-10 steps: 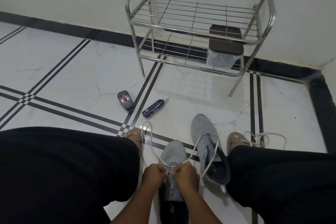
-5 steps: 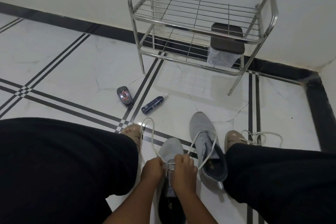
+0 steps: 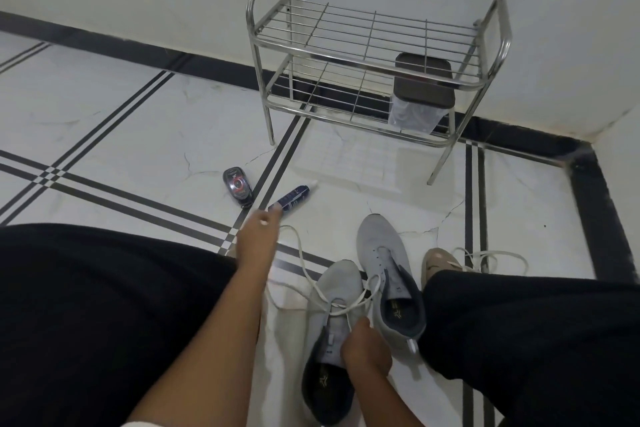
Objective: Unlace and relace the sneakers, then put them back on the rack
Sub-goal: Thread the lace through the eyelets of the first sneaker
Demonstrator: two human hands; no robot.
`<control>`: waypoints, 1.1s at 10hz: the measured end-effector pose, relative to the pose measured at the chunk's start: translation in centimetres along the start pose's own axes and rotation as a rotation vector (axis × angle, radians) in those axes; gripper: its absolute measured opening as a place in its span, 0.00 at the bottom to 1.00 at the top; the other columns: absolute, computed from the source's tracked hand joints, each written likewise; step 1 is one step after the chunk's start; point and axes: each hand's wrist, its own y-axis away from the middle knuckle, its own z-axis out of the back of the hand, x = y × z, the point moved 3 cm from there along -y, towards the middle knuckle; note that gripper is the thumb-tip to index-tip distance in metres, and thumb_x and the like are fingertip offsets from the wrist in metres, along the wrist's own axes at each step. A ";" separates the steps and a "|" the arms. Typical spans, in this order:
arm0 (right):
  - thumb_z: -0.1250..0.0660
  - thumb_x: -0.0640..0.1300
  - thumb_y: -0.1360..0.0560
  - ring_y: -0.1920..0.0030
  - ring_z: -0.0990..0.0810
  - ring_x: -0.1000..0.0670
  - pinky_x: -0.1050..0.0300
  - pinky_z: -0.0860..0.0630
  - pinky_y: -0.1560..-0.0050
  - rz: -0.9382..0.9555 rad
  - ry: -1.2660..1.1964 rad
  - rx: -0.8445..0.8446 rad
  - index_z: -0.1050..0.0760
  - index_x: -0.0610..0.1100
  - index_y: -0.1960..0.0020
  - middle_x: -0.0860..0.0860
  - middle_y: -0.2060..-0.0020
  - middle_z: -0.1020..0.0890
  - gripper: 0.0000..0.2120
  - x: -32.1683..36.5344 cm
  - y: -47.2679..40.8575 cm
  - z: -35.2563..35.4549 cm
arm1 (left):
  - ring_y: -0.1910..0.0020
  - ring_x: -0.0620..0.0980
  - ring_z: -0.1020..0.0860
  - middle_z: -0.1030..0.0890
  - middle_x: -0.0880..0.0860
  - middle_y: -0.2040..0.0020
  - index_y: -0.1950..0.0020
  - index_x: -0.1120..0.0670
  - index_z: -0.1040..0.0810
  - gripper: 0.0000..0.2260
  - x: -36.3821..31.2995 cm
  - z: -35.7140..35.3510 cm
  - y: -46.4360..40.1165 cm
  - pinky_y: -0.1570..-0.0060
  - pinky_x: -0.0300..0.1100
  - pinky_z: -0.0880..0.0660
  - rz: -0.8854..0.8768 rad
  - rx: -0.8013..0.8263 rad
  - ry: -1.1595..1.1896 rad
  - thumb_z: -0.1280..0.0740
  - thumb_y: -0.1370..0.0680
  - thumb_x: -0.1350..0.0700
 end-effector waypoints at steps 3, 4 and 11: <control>0.48 0.42 0.19 0.38 0.24 0.46 0.54 0.26 0.45 0.049 0.034 0.025 0.34 0.45 0.33 0.47 0.37 0.23 0.15 0.4 0.4 0.8 | 0.46 0.55 0.22 0.20 0.54 0.46 0.45 0.54 0.22 0.12 8.1 -9.5 8.6 0.50 0.43 0.28 0.072 0.565 -0.366 0.42 0.20 0.50; 0.47 0.43 0.19 0.38 0.24 0.47 0.54 0.27 0.44 0.041 0.006 0.030 0.34 0.45 0.33 0.47 0.37 0.24 0.16 0.1 0.3 0.9 | 0.53 0.56 0.23 0.23 0.59 0.52 0.44 0.62 0.24 0.11 7.2 -7.7 5.0 0.54 0.45 0.28 0.497 0.342 0.109 0.44 0.18 0.60; 0.45 0.45 0.20 0.38 0.24 0.46 0.53 0.27 0.46 -0.011 -0.098 0.062 0.34 0.44 0.35 0.47 0.37 0.24 0.15 -0.1 -0.4 0.9 | 0.48 0.53 0.23 0.22 0.55 0.44 0.40 0.57 0.23 0.13 8.9 -7.2 6.6 0.56 0.42 0.28 0.230 0.401 -0.623 0.41 0.21 0.55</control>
